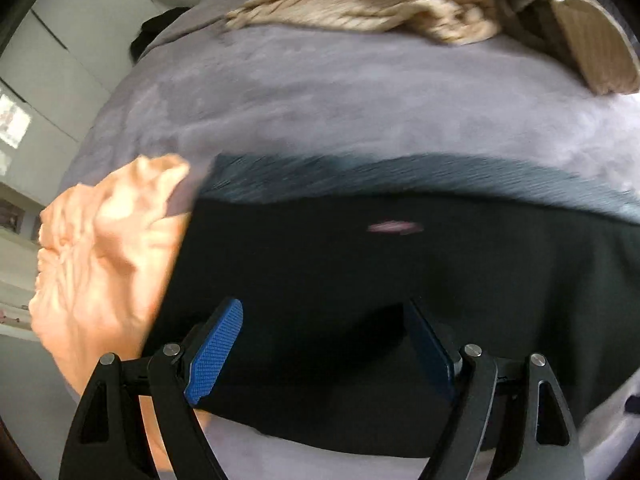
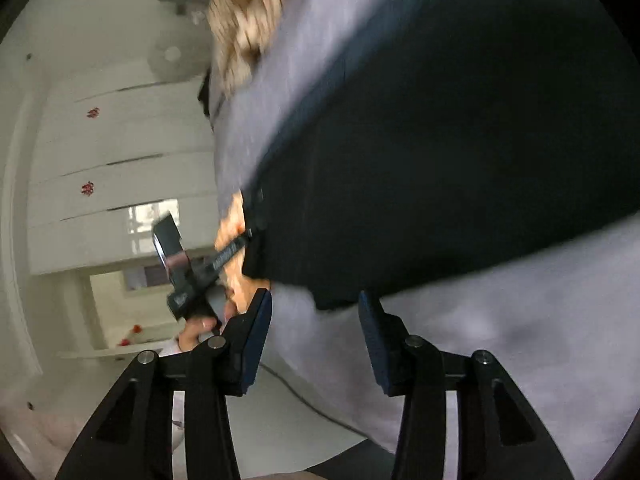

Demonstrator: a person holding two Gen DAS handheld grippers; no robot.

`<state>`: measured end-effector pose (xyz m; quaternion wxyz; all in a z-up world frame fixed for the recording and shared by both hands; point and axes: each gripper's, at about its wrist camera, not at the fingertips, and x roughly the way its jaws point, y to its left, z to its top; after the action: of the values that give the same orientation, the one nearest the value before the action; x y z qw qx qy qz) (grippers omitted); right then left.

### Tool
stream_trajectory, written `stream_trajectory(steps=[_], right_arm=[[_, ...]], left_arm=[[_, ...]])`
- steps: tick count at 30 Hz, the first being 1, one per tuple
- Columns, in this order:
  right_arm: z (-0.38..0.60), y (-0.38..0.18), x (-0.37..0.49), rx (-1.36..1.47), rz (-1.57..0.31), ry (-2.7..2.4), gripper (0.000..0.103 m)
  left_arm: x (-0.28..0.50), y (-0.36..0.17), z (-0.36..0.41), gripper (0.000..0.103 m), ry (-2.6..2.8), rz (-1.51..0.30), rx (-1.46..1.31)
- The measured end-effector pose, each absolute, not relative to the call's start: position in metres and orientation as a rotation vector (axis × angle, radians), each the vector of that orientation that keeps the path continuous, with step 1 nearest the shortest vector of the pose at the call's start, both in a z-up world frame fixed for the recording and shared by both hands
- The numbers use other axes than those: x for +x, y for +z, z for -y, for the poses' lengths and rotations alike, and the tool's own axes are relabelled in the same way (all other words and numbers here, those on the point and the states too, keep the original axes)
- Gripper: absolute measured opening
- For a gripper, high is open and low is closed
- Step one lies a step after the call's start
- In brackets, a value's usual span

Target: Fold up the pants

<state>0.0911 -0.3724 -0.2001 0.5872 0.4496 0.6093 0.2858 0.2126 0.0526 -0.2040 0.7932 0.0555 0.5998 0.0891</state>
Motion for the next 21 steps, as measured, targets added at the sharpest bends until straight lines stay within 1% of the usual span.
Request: stream_trajectory(steps=[1,2,3,5,9,10,11,12,13,15,16,17,18,20,21], right_arm=[[0.351,-0.211,0.086,1.077,-1.439,0.658,0.049],[0.341,-0.219,0.082,1.101,-1.447,0.642,0.049],[0.337,-0.224,0.080,1.114,-1.450,0.624,0.049],[0.331,-0.233,0.075,1.124,-1.456,0.575,0.049],[0.331,-0.233,0.066,1.181,-1.442,0.543,0.049],[0.328,-0.232,0.068,1.181,-1.434,0.537,0.047],[0.326,-0.229,0.071,1.192,-1.422,0.533,0.025],[0.334,-0.224,0.073,1.206,-1.402,0.539,0.000],[0.330,-0.214,0.077,1.208,-1.376,0.557,0.000],[0.327,-0.202,0.106,1.116,-1.323,0.552,0.000],[0.330,-0.200,0.104,1.041,-1.347,0.512,0.000],[0.335,-0.205,0.100,1.027,-1.384,0.486,0.000],[0.344,-0.210,0.096,1.038,-1.407,0.480,0.006],[0.348,-0.214,0.085,1.077,-1.433,0.489,0.007],[0.345,-0.210,0.082,1.088,-1.419,0.514,0.010]], left_arm=[[0.210,-0.210,-0.063,0.089,0.183,-1.307,0.097],[0.210,-0.216,-0.074,0.098,0.169,-1.319,0.062],[0.210,-0.221,-0.084,0.101,0.157,-1.320,0.035],[0.213,-0.226,-0.092,0.102,0.128,-1.327,0.006],[0.217,-0.231,-0.091,0.103,0.100,-1.309,0.040],[0.217,-0.231,-0.093,0.103,0.094,-1.309,0.032],[0.217,-0.231,-0.093,0.103,0.091,-1.310,0.026],[0.216,-0.230,-0.094,0.103,0.085,-1.311,0.027],[0.216,-0.231,-0.095,0.103,0.079,-1.309,0.032],[0.214,-0.230,-0.099,0.103,0.073,-1.305,0.032],[0.213,-0.230,-0.099,0.103,0.074,-1.303,0.030],[0.214,-0.231,-0.099,0.103,0.078,-1.301,0.032],[0.215,-0.231,-0.098,0.103,0.081,-1.300,0.036],[0.216,-0.231,-0.096,0.103,0.086,-1.295,0.042],[0.214,-0.231,-0.094,0.103,0.088,-1.293,0.042]])
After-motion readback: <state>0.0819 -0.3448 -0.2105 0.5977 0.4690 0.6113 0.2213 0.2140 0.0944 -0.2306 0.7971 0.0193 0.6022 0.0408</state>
